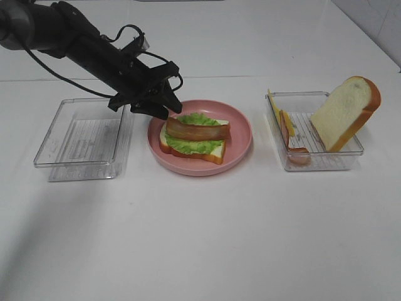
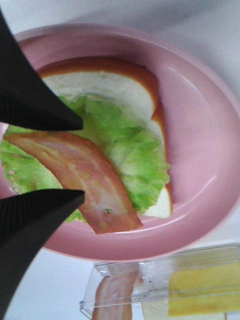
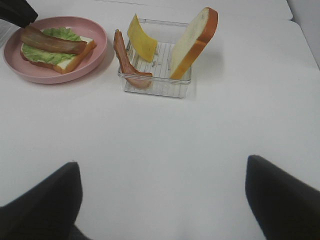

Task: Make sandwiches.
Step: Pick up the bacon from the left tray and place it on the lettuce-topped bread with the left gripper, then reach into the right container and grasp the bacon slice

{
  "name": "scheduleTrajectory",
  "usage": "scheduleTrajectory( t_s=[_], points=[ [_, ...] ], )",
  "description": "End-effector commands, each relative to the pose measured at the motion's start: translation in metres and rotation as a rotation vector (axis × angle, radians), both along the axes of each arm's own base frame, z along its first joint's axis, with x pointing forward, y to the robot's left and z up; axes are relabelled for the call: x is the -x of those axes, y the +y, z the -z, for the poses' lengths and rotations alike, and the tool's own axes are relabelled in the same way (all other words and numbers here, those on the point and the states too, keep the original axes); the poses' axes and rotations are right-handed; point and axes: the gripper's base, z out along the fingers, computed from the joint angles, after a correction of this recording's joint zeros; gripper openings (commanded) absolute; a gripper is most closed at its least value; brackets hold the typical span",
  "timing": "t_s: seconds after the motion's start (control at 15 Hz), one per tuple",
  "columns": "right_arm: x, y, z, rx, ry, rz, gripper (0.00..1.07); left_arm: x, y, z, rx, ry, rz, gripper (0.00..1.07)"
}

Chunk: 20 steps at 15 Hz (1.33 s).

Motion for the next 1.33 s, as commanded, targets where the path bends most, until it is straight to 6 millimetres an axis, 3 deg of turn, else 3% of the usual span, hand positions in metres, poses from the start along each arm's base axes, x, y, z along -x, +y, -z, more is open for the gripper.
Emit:
scheduleTrajectory(
  t_s=[0.07,0.2,0.4,0.8,0.87,0.93,1.07,1.33],
  points=[
    [0.002,0.0,0.0,0.009,-0.025,0.0,0.79,-0.005,0.002,-0.025,0.003,-0.092,-0.048,0.68],
    [0.002,0.0,0.0,0.009,-0.025,0.0,0.79,-0.003,0.005,-0.034,-0.035,-0.117,-0.028,0.74],
    [0.002,0.0,0.0,0.009,-0.025,0.0,0.79,0.009,0.015,-0.068,-0.165,-0.174,0.068,0.74],
    [0.002,0.0,0.0,0.009,-0.025,0.0,0.79,0.05,0.046,-0.166,-0.373,-0.223,-0.001,0.74],
    [0.002,0.0,0.0,0.009,-0.025,0.0,0.79,0.054,0.048,-0.172,-0.384,-0.217,0.0,0.74],
    [0.002,0.0,0.0,0.009,-0.025,0.0,0.79,0.076,0.056,-0.196,-0.436,-0.192,0.019,0.74],
    [0.002,0.0,0.0,0.009,-0.025,0.0,0.79,0.097,0.063,-0.213,-0.463,-0.173,0.035,0.74],
    [0.002,0.0,0.0,0.009,-0.025,0.0,0.79,0.139,0.076,-0.226,-0.475,-0.165,0.009,0.74]
  ],
)
